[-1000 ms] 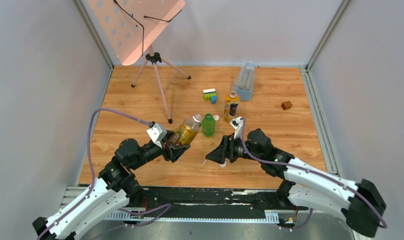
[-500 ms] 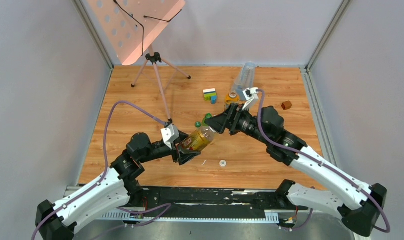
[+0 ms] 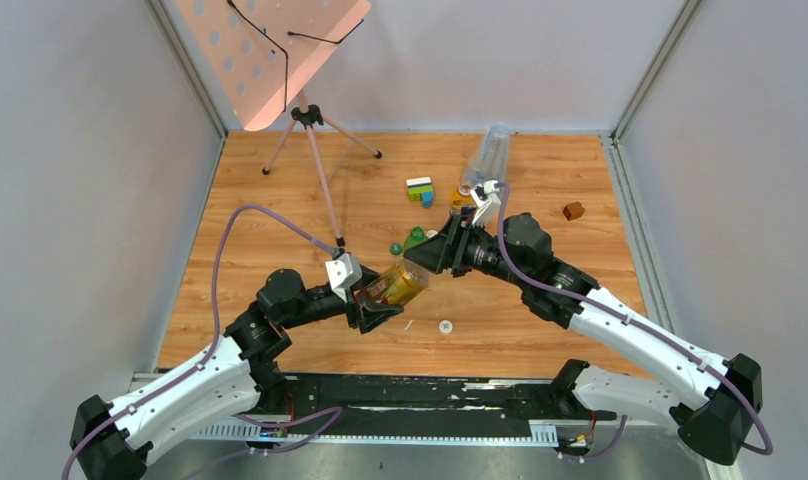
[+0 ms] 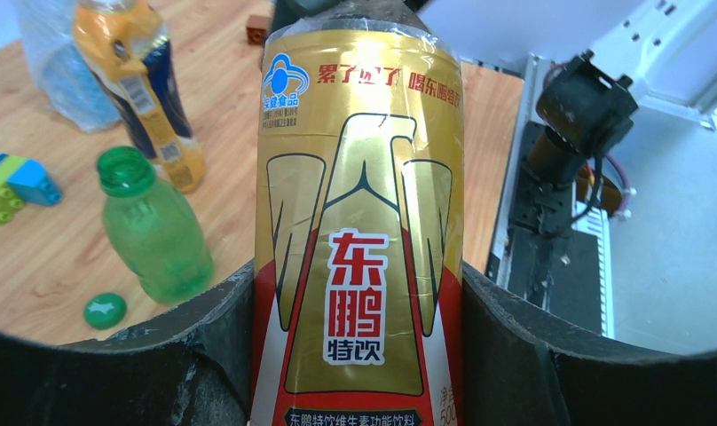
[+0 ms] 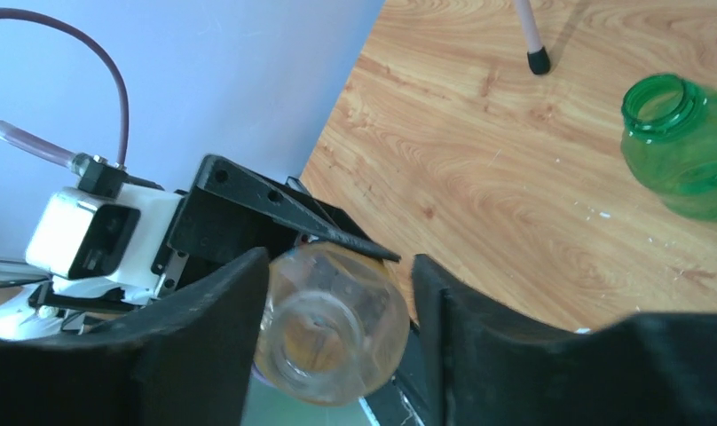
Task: Unscrew the bottle caps
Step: Place the plastic bottle at the center of the board.
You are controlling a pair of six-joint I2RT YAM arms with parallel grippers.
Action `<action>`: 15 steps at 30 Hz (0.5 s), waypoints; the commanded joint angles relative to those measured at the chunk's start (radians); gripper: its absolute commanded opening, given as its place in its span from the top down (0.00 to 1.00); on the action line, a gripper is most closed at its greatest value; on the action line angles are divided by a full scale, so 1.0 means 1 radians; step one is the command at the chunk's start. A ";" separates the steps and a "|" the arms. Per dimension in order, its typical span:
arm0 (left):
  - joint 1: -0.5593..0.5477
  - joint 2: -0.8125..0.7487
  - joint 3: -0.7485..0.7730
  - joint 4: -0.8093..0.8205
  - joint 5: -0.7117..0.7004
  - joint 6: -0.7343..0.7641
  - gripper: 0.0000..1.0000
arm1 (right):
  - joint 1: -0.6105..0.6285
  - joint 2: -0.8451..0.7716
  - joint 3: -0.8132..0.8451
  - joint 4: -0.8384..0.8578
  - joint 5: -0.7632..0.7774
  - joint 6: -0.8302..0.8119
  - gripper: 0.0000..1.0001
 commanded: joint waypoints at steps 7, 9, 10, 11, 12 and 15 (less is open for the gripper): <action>0.002 -0.004 0.008 0.105 -0.051 0.008 0.65 | -0.001 -0.075 -0.053 0.031 0.040 0.011 0.57; 0.002 0.001 0.006 0.109 -0.059 0.005 0.65 | -0.002 -0.079 -0.054 0.034 0.039 0.011 0.69; 0.002 0.005 0.005 0.109 -0.067 0.004 0.65 | -0.002 -0.081 -0.054 0.034 0.037 0.013 0.69; 0.002 0.007 0.005 0.110 -0.072 0.002 0.64 | -0.001 -0.081 -0.054 0.034 0.032 0.014 0.69; 0.002 0.008 0.004 0.111 -0.087 0.000 0.64 | -0.001 -0.080 -0.055 0.035 0.025 0.013 0.67; 0.002 0.006 0.002 0.121 -0.121 -0.007 0.62 | -0.002 -0.076 -0.057 0.034 0.009 0.015 0.46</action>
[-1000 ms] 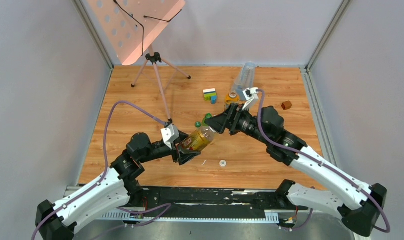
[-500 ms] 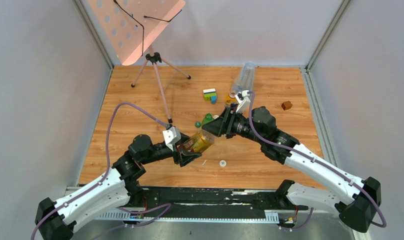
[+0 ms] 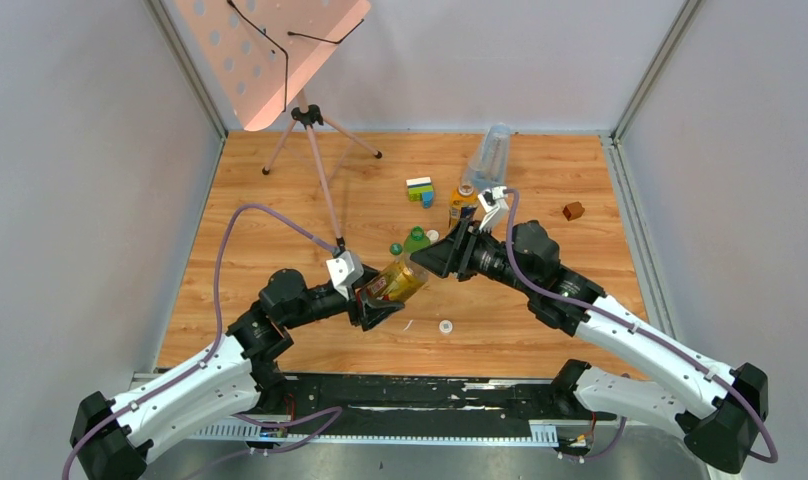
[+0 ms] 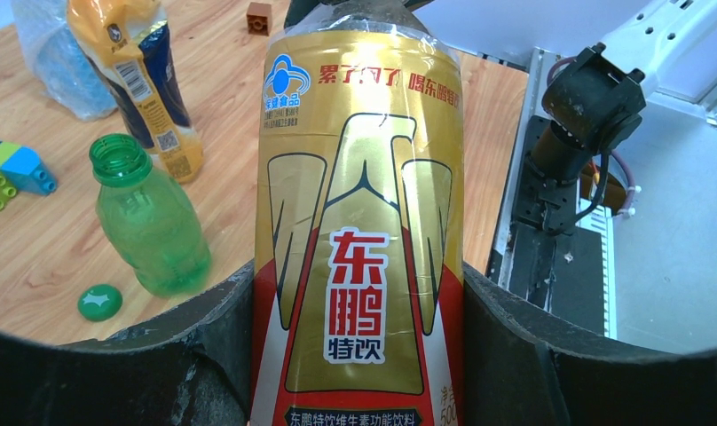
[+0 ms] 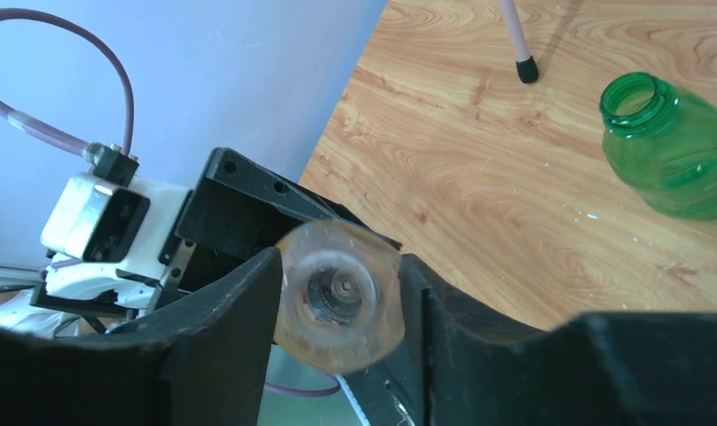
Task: Unscrew the bottle caps
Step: Place the plastic bottle at the center of the board.
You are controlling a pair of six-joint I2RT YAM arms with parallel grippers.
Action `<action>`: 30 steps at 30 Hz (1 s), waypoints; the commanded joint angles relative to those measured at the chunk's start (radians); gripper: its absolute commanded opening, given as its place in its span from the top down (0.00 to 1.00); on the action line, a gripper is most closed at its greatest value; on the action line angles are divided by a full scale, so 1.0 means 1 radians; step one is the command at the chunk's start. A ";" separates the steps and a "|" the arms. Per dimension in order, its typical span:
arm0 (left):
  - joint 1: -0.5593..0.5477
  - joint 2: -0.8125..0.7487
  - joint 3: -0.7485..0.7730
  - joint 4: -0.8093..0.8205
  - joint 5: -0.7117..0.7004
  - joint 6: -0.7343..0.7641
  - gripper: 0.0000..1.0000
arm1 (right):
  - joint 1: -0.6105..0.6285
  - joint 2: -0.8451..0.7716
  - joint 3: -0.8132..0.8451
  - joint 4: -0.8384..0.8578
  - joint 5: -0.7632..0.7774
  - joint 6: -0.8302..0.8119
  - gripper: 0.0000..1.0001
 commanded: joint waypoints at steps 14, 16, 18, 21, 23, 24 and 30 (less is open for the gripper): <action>0.007 0.024 0.002 0.134 -0.043 -0.013 0.52 | -0.002 -0.029 -0.003 0.038 0.025 -0.052 0.99; 0.007 0.031 0.001 0.133 -0.036 -0.020 0.43 | -0.002 -0.031 -0.002 0.030 0.033 -0.074 1.00; 0.007 0.035 0.000 0.131 -0.035 -0.026 0.19 | -0.002 -0.038 -0.002 0.020 0.048 -0.092 1.00; 0.007 0.036 0.002 0.106 -0.047 -0.030 0.01 | -0.002 -0.051 0.013 -0.020 0.073 -0.145 1.00; 0.007 0.033 0.003 0.086 -0.068 -0.041 0.00 | -0.001 -0.060 0.028 -0.067 0.105 -0.184 1.00; 0.007 0.032 0.003 0.081 -0.082 -0.045 0.00 | -0.003 -0.066 0.035 -0.091 0.121 -0.206 1.00; 0.007 0.024 0.026 -0.007 -0.142 -0.045 0.00 | -0.002 -0.129 0.052 -0.244 0.257 -0.349 1.00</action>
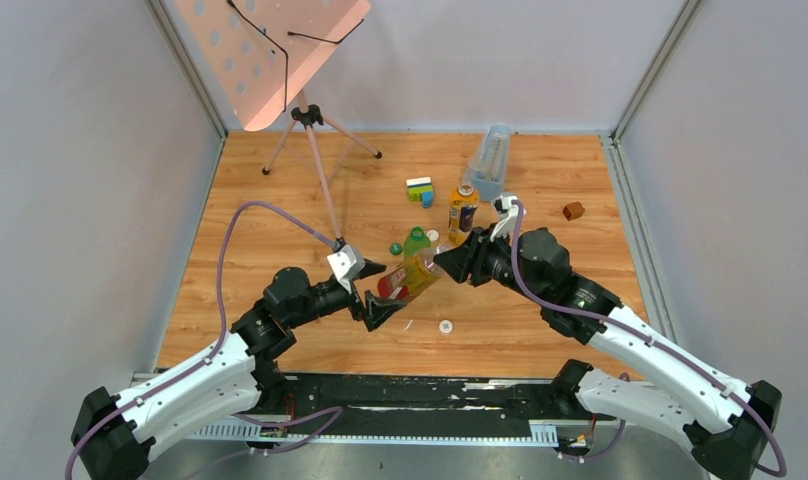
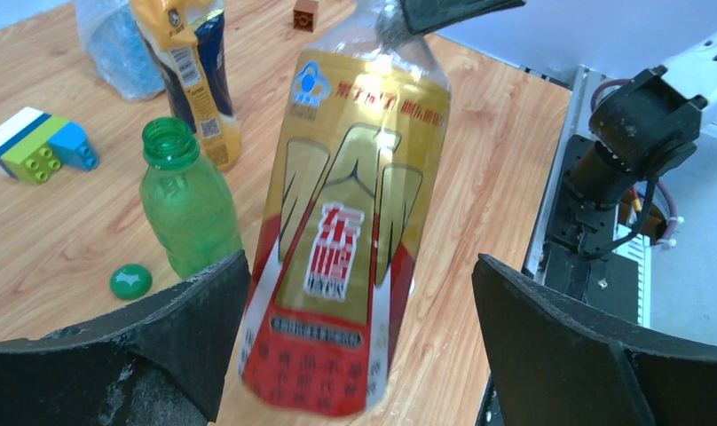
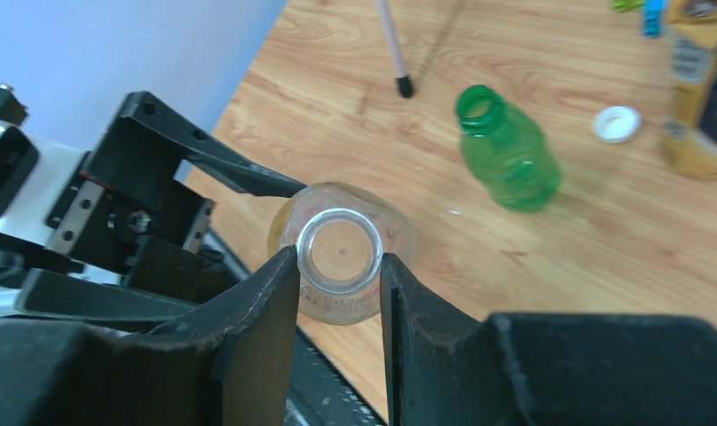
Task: Unscrew the bottle caps
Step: Place the plastic bottle at the center of the board.
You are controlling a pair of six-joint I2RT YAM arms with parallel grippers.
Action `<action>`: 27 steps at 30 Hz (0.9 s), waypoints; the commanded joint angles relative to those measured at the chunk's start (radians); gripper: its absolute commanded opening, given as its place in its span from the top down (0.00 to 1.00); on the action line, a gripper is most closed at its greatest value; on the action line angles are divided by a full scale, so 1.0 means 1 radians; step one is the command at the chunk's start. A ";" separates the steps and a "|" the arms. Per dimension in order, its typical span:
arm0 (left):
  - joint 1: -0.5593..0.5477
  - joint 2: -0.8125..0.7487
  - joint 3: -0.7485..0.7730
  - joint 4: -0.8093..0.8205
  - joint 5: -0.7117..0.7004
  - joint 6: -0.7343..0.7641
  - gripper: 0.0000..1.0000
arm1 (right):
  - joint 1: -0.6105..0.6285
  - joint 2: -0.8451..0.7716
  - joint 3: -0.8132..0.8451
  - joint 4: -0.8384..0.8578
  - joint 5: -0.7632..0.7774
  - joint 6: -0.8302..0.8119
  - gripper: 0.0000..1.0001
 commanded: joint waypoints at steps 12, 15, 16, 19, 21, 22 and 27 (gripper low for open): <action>0.001 -0.065 0.048 -0.145 -0.312 -0.079 0.00 | -0.001 0.022 0.054 -0.224 0.472 -0.346 1.00; 0.001 -0.082 0.046 -0.168 -0.398 -0.098 0.00 | 0.000 0.074 0.057 -0.199 0.512 -0.380 1.00; 0.001 -0.086 0.046 -0.180 -0.429 -0.106 0.00 | 0.000 0.088 0.058 -0.189 0.511 -0.395 1.00; 0.001 -0.107 0.041 -0.206 -0.496 -0.118 0.00 | 0.000 0.132 0.067 -0.181 0.512 -0.413 1.00; 0.001 -0.121 0.038 -0.223 -0.537 -0.127 0.00 | 0.001 0.152 0.071 -0.178 0.512 -0.422 0.99; 0.001 -0.131 0.038 -0.229 -0.548 -0.135 0.00 | 0.002 0.160 0.071 -0.178 0.507 -0.426 0.96; 0.001 -0.163 0.031 -0.276 -0.653 -0.165 0.00 | 0.001 0.176 0.071 -0.190 0.481 -0.425 0.86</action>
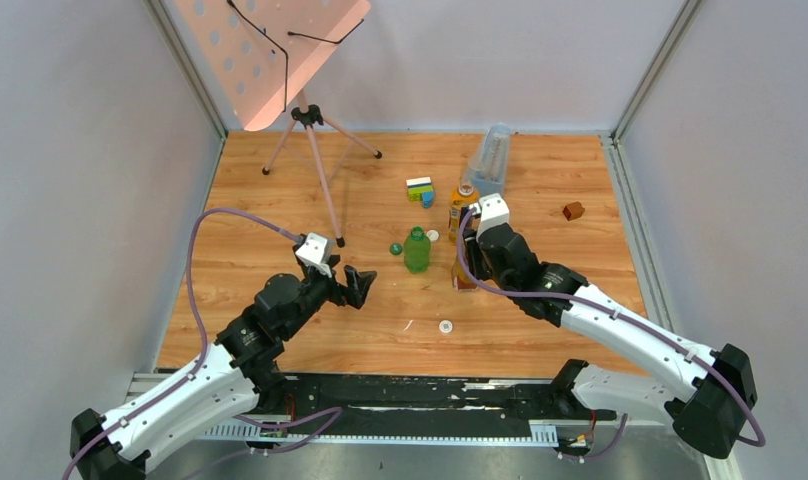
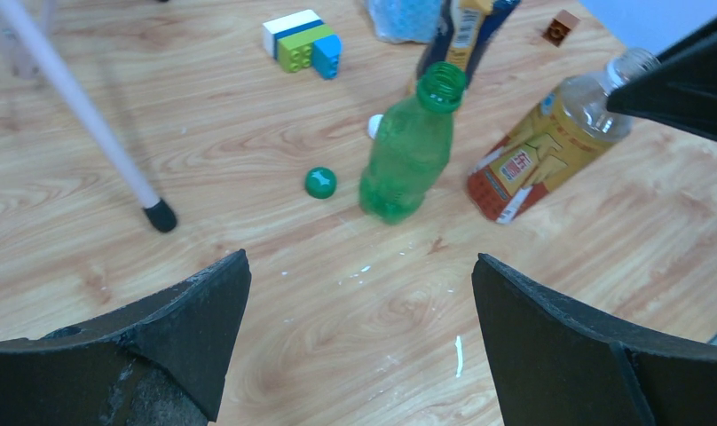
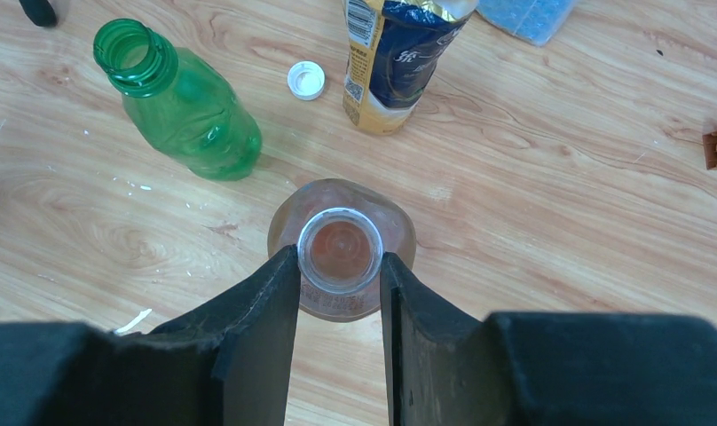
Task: Unscrew the bottle caps
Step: Place the plastic bottle at the center of the board.
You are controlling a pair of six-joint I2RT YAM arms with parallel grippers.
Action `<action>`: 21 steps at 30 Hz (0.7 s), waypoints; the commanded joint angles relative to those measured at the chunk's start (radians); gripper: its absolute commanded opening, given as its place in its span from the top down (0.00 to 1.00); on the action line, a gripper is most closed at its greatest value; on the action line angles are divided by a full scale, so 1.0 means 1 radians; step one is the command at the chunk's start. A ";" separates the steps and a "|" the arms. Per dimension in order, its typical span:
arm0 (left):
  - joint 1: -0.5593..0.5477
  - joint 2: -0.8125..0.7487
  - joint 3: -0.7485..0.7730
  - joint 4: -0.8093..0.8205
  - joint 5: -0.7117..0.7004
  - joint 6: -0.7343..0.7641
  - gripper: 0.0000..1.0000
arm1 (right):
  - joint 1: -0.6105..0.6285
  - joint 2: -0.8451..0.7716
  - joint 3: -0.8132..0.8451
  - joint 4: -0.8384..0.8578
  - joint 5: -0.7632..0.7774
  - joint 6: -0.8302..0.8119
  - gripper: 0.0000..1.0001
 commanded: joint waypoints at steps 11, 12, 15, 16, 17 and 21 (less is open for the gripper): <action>0.001 -0.064 0.032 -0.107 -0.269 -0.056 0.00 | 0.000 -0.017 0.040 0.020 -0.017 -0.005 0.45; 0.001 -0.064 0.031 -0.108 -0.273 -0.053 0.00 | 0.000 -0.017 0.042 0.020 -0.018 -0.004 0.41; 0.002 -0.064 0.036 -0.124 -0.303 -0.054 0.00 | -0.001 -0.026 0.052 0.018 -0.027 -0.001 0.37; 0.002 -0.064 0.037 -0.129 -0.310 -0.053 0.00 | -0.001 -0.037 0.058 0.017 -0.031 0.003 0.34; 0.002 -0.064 0.038 -0.140 -0.334 -0.050 0.00 | -0.001 -0.050 0.067 0.016 -0.037 0.008 0.32; 0.021 -0.049 0.049 -0.201 -0.456 -0.061 0.00 | -0.003 -0.137 0.065 0.033 -0.020 0.028 0.20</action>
